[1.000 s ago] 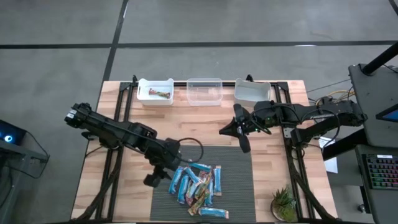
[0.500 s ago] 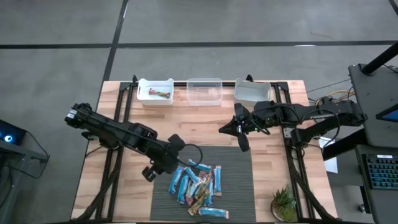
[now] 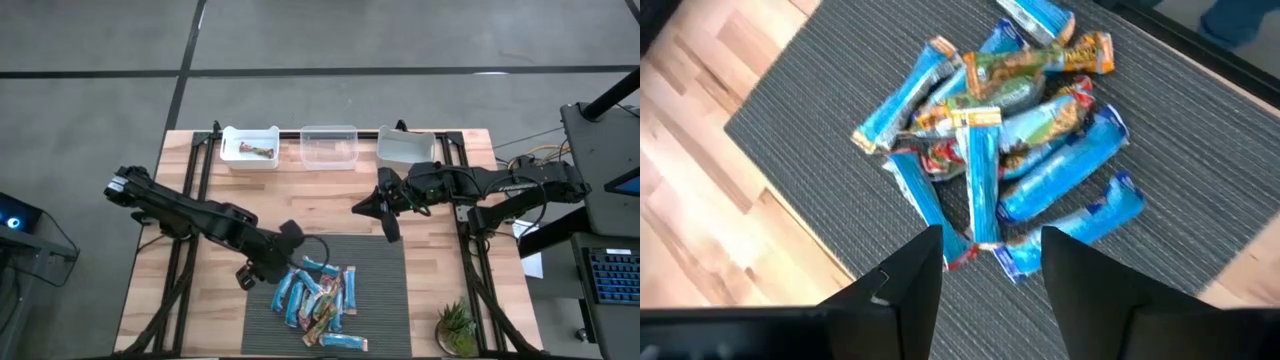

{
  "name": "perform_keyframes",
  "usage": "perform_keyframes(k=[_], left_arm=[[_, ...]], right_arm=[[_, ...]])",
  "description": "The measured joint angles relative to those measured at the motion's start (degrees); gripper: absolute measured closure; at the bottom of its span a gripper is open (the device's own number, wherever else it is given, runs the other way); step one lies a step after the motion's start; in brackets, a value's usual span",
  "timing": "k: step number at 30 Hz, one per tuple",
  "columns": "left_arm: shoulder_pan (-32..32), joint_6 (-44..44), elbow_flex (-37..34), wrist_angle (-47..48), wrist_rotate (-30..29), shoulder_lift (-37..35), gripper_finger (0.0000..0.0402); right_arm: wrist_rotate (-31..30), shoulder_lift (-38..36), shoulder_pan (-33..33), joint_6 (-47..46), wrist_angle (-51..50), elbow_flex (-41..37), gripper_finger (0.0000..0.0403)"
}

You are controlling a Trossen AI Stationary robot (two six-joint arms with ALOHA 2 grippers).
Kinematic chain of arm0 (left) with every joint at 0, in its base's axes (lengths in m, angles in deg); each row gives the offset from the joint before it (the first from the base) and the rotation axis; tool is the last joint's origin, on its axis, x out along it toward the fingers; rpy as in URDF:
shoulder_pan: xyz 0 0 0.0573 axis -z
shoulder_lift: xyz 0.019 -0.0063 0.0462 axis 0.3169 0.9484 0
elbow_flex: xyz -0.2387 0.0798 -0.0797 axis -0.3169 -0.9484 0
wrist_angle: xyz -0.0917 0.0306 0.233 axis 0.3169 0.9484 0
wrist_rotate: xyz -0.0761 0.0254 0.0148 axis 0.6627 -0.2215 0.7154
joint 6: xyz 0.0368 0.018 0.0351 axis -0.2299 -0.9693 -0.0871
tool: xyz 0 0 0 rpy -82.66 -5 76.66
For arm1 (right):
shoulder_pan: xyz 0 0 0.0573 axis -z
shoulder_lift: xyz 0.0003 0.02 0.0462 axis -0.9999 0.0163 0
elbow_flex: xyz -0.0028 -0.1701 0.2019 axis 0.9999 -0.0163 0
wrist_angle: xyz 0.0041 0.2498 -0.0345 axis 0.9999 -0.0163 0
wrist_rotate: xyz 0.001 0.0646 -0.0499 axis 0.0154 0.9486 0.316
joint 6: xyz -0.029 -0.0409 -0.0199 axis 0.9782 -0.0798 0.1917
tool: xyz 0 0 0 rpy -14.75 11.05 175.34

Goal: Pick and place Granola Bars by type
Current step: Put the blue granola bar into the transparent bin

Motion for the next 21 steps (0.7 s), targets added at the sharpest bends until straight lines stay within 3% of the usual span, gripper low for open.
perform_keyframes(k=[6, 13, 21], left_arm=[[0.00, 0.21, -1.79, -2.80, -0.10, 0.00, 0.0248], [0.00, 7.70, -1.74, -2.76, 0.70, 0.00, 0.0248], [0.04, -3.75, -2.27, 0.19, 2.49, 0.00, 0.0248]], right_arm=[[-1.58, 0.00, 0.00, -0.24, 0.00, 0.00, 0.0394], [-4.38, 0.00, 0.00, -0.24, 0.00, 0.00, 0.0394], [-4.38, 0.02, 0.00, -0.58, 0.00, 0.00, 0.0394]])
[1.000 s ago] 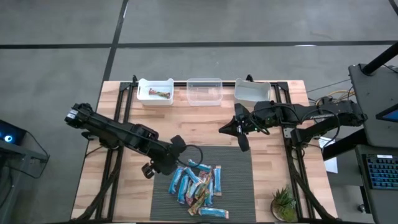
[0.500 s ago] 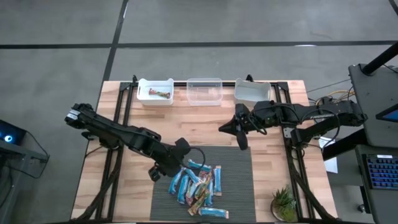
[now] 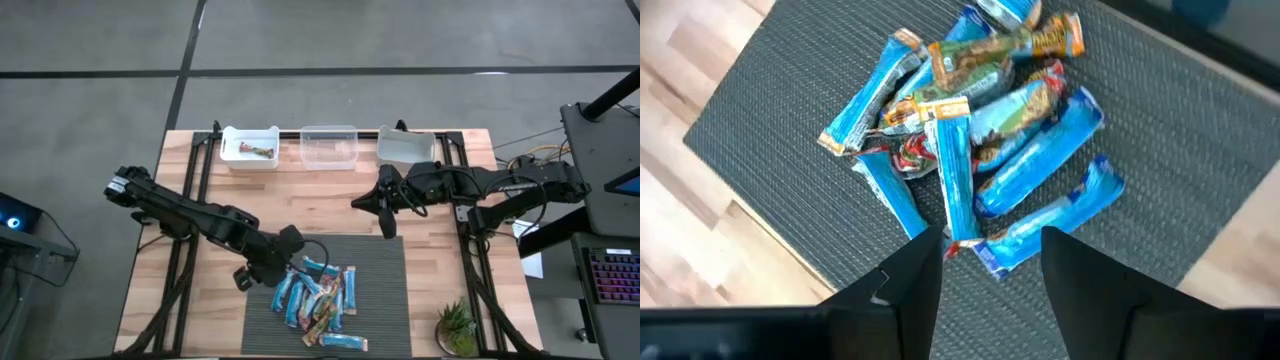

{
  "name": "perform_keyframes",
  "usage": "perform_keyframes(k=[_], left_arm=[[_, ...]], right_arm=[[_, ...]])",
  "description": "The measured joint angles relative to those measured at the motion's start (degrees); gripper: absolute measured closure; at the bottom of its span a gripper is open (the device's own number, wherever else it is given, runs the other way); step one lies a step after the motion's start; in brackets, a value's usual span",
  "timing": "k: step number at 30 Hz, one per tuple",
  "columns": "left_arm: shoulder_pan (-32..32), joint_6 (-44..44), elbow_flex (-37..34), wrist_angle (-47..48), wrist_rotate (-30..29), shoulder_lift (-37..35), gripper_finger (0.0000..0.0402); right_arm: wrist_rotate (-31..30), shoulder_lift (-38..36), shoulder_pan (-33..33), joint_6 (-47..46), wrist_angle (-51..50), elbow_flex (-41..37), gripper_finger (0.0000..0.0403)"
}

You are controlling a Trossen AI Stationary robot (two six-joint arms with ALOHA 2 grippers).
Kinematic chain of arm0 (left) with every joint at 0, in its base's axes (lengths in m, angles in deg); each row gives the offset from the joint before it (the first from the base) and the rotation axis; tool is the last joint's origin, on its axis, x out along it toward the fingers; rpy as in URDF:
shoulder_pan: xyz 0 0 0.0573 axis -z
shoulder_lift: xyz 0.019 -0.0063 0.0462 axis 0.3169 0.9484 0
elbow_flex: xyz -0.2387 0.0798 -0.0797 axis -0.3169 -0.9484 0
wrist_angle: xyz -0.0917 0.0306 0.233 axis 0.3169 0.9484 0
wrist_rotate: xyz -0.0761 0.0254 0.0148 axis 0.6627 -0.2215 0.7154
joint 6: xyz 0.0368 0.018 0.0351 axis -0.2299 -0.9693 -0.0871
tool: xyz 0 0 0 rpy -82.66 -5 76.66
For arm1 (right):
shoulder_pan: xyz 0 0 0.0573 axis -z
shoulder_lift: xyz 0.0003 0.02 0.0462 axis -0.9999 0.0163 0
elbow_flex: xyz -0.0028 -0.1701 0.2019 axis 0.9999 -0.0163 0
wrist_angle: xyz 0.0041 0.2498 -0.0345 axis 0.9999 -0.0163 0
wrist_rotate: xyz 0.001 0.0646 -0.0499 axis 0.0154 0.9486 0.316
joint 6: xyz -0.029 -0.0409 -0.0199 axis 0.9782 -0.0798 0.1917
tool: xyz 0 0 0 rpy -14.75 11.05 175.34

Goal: Pick and place Granola Bars by type
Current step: Put the blue granola bar into the transparent bin

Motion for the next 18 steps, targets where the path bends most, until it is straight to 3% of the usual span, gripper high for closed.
perform_keyframes(k=[18], left_arm=[[0.38, 2.40, -0.27, 0.81, 0.06, 0.00, 0.0222]], right_arm=[[0.02, 0.00, 0.00, -0.10, -0.02, 0.00, 0.0394]])
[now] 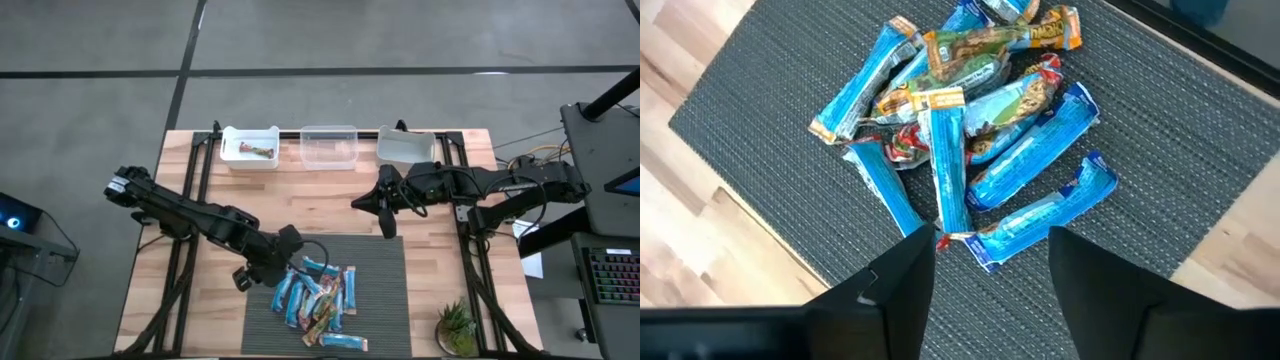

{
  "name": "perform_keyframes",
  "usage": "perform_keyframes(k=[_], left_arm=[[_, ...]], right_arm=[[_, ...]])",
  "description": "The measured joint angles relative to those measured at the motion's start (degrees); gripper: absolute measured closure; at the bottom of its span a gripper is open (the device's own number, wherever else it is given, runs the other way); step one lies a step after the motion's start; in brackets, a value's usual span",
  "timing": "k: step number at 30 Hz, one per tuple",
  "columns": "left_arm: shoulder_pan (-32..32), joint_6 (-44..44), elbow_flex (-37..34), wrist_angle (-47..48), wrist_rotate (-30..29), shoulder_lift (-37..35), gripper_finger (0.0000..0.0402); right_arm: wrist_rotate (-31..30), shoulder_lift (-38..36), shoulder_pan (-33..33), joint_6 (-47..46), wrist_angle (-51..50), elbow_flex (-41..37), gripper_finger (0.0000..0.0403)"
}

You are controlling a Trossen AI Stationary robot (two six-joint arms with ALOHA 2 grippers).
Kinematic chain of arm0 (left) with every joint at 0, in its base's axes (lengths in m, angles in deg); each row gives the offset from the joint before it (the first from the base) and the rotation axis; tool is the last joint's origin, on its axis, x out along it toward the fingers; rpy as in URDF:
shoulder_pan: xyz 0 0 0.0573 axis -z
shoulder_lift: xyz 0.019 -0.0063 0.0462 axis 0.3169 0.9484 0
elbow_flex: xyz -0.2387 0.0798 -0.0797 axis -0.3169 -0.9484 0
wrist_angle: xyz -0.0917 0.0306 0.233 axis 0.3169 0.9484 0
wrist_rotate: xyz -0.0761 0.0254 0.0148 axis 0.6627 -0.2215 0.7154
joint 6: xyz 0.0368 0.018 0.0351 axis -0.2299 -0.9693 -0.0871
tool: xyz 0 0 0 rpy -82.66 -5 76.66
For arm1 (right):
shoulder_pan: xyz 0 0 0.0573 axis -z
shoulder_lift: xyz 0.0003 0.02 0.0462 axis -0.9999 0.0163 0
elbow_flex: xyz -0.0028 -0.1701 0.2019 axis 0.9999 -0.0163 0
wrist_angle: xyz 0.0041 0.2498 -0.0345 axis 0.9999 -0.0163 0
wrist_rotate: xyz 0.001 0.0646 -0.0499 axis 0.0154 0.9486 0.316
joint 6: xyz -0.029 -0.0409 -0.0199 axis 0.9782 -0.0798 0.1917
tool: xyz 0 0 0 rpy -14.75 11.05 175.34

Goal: Pick and place Granola Bars by type
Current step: Put the blue granola bar into the transparent bin

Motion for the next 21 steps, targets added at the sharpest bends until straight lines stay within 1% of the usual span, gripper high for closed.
perform_keyframes(k=[6, 10, 21], left_arm=[[1.31, -7.03, -0.01, 0.03, -0.02, 0.17, 0.0220], [1.44, -7.62, -0.03, 0.18, -0.09, 0.96, 0.0220], [1.81, -15.68, -0.10, 2.27, -0.52, 7.69, 0.0220]], right_arm=[[0.00, 0.00, 0.00, 0.02, 0.00, 0.00, 0.0394], [0.00, 0.00, 0.00, 0.02, 0.00, 0.00, 0.0394], [0.01, 0.01, 0.00, 0.05, -0.07, 0.00, 0.0394]])
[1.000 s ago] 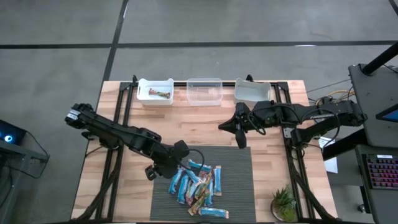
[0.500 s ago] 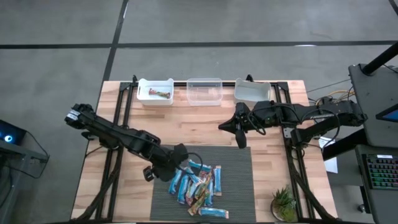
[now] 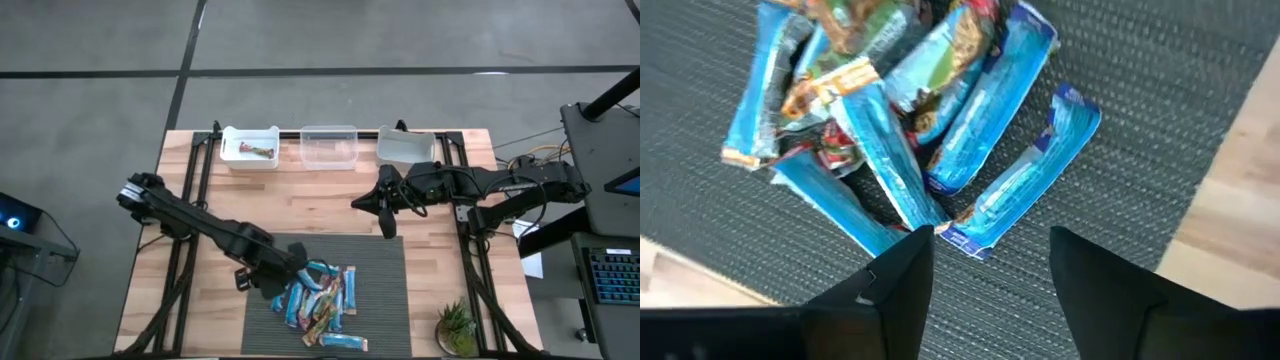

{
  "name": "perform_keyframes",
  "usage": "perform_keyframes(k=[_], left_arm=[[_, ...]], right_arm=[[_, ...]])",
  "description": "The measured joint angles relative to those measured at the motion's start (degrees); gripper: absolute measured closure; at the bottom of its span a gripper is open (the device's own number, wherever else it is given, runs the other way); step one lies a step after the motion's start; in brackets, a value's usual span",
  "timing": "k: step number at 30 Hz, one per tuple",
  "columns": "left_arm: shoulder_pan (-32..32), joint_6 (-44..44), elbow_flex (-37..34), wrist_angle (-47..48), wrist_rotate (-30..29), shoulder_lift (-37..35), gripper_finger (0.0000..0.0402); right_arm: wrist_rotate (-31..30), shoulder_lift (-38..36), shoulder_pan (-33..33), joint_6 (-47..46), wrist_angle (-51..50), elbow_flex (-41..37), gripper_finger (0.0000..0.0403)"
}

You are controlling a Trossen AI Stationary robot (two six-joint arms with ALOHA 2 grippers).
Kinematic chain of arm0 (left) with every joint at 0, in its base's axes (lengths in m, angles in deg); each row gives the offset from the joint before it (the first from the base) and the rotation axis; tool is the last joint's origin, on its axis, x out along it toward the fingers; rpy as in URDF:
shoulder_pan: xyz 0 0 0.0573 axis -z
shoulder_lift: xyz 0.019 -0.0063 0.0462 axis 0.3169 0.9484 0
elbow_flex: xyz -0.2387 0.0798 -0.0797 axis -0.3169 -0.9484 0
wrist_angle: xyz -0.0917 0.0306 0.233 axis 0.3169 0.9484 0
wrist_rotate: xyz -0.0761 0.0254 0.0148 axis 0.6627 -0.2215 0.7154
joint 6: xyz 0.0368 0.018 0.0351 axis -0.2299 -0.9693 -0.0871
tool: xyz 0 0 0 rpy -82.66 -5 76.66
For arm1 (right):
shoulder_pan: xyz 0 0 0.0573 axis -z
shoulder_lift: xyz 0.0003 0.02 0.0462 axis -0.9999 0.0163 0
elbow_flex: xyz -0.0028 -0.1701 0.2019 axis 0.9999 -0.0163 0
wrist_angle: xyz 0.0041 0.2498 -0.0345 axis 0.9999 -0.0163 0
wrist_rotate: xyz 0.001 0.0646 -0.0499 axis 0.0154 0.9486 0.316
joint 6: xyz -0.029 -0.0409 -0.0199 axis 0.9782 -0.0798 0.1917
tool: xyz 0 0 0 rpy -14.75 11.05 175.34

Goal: Pick and place Granola Bars by type
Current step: Put the blue granola bar into the transparent bin

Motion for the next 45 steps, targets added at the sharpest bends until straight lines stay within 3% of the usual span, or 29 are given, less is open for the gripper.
perform_keyframes(k=[17, 31, 45], left_arm=[[0.26, -16.19, 0.00, -0.38, -1.68, 6.79, 0.0220], [1.11, -21.81, 0.00, -2.07, -1.66, 11.71, 0.0220], [1.27, -21.96, 0.02, -3.79, -0.51, 14.92, 0.0220]], right_arm=[[0.03, 0.01, 0.00, -0.01, 0.00, 0.00, 0.0394], [0.04, 0.01, 0.00, -0.01, -0.02, 0.00, 0.0394], [0.04, 0.01, 0.00, 0.03, -1.74, 0.02, 0.0394]])
